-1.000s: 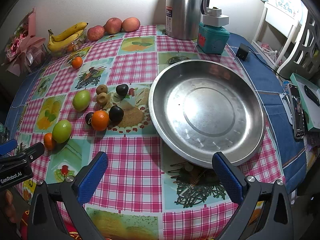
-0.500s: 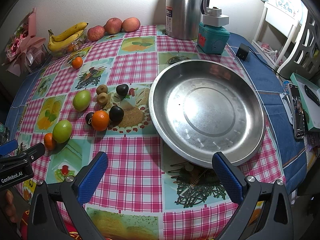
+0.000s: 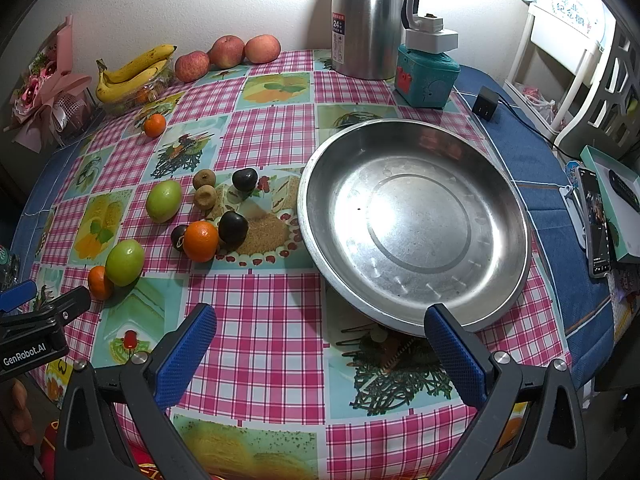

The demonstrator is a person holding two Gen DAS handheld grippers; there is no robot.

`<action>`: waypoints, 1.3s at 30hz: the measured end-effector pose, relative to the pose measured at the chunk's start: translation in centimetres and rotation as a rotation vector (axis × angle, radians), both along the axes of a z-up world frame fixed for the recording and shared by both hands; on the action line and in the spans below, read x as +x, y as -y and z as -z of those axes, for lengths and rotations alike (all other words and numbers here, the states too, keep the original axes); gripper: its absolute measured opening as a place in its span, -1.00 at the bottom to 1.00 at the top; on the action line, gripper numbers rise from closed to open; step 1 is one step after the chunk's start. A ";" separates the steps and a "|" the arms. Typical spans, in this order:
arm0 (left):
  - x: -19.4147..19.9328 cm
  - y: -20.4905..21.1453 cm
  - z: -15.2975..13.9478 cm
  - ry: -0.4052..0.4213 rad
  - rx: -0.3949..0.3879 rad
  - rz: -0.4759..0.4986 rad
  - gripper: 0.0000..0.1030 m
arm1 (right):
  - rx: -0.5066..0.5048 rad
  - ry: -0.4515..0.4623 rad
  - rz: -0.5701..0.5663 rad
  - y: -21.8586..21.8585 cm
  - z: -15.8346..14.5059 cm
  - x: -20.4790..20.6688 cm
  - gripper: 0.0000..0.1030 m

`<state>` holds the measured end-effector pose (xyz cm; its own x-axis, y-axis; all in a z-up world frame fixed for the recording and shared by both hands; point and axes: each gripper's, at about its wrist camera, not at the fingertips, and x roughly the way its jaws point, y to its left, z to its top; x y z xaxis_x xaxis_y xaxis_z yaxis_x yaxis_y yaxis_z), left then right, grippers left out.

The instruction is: Organize fruits

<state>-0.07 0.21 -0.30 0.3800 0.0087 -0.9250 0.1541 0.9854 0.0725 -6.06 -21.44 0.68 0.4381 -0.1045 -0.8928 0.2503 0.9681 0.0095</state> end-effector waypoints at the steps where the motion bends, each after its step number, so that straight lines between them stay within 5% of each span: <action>1: 0.0 0.0 0.0 0.000 0.000 0.000 0.98 | 0.000 0.000 0.000 0.0 0.0 0.0 1.00; 35: 0.0 0.0 -0.1 -0.004 -0.002 0.000 0.99 | 0.002 0.000 0.000 0.0 0.1 0.0 1.00; 39: 0.3 -1.3 -0.3 -0.011 -0.096 -0.025 1.00 | 0.002 0.003 -0.002 0.0 0.0 0.0 1.00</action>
<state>0.21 1.51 -0.02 0.3707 -0.0710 -0.9260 0.1294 0.9913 -0.0242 -6.10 -21.42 0.66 0.4409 -0.1017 -0.8918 0.2487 0.9685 0.0125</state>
